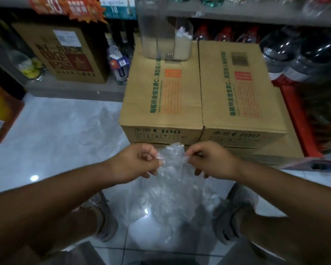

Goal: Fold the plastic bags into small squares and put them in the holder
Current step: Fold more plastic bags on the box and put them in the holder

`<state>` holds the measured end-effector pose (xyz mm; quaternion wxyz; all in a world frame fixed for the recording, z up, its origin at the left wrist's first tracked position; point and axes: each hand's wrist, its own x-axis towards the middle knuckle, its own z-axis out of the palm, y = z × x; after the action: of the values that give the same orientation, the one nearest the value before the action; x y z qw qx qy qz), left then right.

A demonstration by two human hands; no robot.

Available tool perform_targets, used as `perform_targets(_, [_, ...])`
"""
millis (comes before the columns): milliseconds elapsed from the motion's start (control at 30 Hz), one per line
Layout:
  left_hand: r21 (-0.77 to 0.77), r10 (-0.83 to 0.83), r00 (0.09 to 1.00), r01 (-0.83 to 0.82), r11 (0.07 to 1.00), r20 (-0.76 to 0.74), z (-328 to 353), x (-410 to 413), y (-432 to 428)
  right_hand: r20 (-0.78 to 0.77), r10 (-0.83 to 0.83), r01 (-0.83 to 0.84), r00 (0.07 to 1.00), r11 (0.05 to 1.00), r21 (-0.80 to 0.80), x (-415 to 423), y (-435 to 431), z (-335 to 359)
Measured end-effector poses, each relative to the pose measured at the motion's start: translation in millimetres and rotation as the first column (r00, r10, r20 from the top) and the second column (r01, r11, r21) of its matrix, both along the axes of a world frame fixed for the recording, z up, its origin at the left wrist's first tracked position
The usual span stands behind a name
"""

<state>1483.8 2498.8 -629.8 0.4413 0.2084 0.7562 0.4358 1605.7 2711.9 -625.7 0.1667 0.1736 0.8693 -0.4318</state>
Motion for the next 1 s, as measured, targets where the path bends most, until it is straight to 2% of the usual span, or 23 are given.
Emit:
perform_targets(67, [0.069, 0.007, 0.999, -0.005, 0.998, -0.032, 42, -3, 1, 0.002, -0.116, 0.114, 0.993, 0.975, -0.191, 1, 6, 44])
perform_targets(133, [0.151, 0.068, 0.997, -0.061, 0.987, -0.038, 75, -8, 6, -0.035, -0.218, 0.198, 0.975, 0.934, -0.296, -3, 14, 84])
perform_targets(233, [0.289, 0.199, 0.979, -0.205, 0.935, 0.048, 107, -20, 23, -0.149, -0.334, 0.254, 0.931, 0.883, -0.395, -15, 21, 122])
perform_targets(300, [0.365, 0.312, 0.935, -0.352, 0.862, 0.166, 119, -28, 37, -0.212, -0.417, 0.298, 0.884, 0.851, -0.434, -26, 24, 132])
perform_targets(367, [0.404, 0.374, 0.903, -0.43, 0.807, 0.213, 125, -35, 49, -0.255, -0.476, 0.334, 0.842, 0.83, -0.448, -37, 27, 136])
perform_targets(433, [0.416, 0.387, 0.908, -0.418, 0.807, 0.162, 128, -39, 57, -0.272, -0.514, 0.359, 0.813, 0.812, -0.46, -45, 30, 137])
perform_targets(600, [0.436, 0.409, 0.907, -0.33, 0.837, -0.101, 127, -47, 69, -0.277, -0.593, 0.394, 0.756, 0.75, -0.53, -62, 44, 136])
perform_targets(667, [0.378, 0.398, 0.913, -0.337, 0.862, -0.093, 124, -57, 71, -0.258, -0.616, 0.387, 0.744, 0.713, -0.585, -68, 51, 137])
perform_targets(767, [0.27, 0.296, 0.955, -0.279, 0.922, -0.021, 116, -67, 73, -0.213, -0.613, 0.396, 0.761, 0.699, -0.596, -72, 61, 136])
perform_targets(933, [0.312, 0.168, 0.982, -0.133, 0.941, -0.086, 120, -70, 76, -0.119, -0.517, 0.367, 0.848, 0.733, -0.572, -68, 70, 128])
perform_targets(1000, [0.302, 0.082, 0.995, -0.061, 0.951, -0.058, 124, -74, 73, -0.099, -0.504, 0.351, 0.858, 0.716, -0.603, -69, 72, 126])
